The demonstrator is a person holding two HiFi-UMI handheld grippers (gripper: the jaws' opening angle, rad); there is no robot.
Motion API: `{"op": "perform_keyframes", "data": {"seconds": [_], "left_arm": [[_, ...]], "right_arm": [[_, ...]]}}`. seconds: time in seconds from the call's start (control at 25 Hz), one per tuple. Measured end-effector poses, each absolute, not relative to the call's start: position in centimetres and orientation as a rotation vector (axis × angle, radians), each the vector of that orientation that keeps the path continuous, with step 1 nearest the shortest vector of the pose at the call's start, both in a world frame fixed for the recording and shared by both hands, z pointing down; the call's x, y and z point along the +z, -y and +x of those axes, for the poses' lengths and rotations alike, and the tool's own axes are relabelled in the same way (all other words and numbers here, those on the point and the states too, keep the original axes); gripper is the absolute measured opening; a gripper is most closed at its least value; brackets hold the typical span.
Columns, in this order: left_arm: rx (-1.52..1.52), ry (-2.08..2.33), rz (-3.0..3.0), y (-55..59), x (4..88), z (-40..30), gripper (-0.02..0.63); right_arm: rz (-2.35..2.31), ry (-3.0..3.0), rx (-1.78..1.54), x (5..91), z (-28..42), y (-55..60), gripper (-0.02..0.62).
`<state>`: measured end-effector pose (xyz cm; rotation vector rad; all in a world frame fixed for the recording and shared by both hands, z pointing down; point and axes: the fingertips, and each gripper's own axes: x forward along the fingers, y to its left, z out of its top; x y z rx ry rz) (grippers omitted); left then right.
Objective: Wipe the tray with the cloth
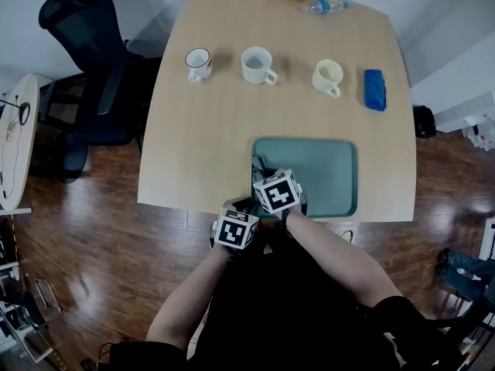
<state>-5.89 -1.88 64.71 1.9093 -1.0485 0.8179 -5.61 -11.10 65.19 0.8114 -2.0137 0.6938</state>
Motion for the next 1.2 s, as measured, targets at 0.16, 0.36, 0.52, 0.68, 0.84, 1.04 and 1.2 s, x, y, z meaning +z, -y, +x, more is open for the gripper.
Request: {"op": "perform_keyframes", "data": {"seconds": [0.16, 0.36, 0.52, 0.68, 0.84, 1.04, 1.2], "left_arm": [[0.760, 1.070, 1.892, 2.1, 64.4, -6.2, 0.066], [0.723, 1.065, 1.890, 2.1, 64.6, -6.5, 0.061], [0.719, 1.070, 1.881, 2.2, 64.7, -6.7, 0.060], [0.714, 1.076, 1.866, 2.0, 64.7, -6.5, 0.060], [0.720, 1.099, 1.849, 2.1, 64.6, -6.2, 0.055], [0.702, 1.089, 1.862, 2.2, 64.6, -6.0, 0.055], [0.703, 1.088, 1.876, 2.6, 64.7, -6.1, 0.055]], "right_arm": [[0.880, 1.989, 0.667, 64.8, -1.7, 11.9, 0.026], [1.095, 1.868, 0.725, 64.7, 9.3, 12.1, 0.026], [1.256, 1.749, 0.739, 65.3, 18.7, 12.0, 0.026], [1.349, 1.652, 0.770, 65.8, 24.3, 11.2, 0.026], [1.356, 1.681, 0.782, 65.5, 22.4, 11.3, 0.026], [1.160, 1.828, 0.750, 65.4, 12.5, 10.9, 0.026], [0.970, 1.959, 0.722, 64.7, 2.8, 9.7, 0.026]]}}
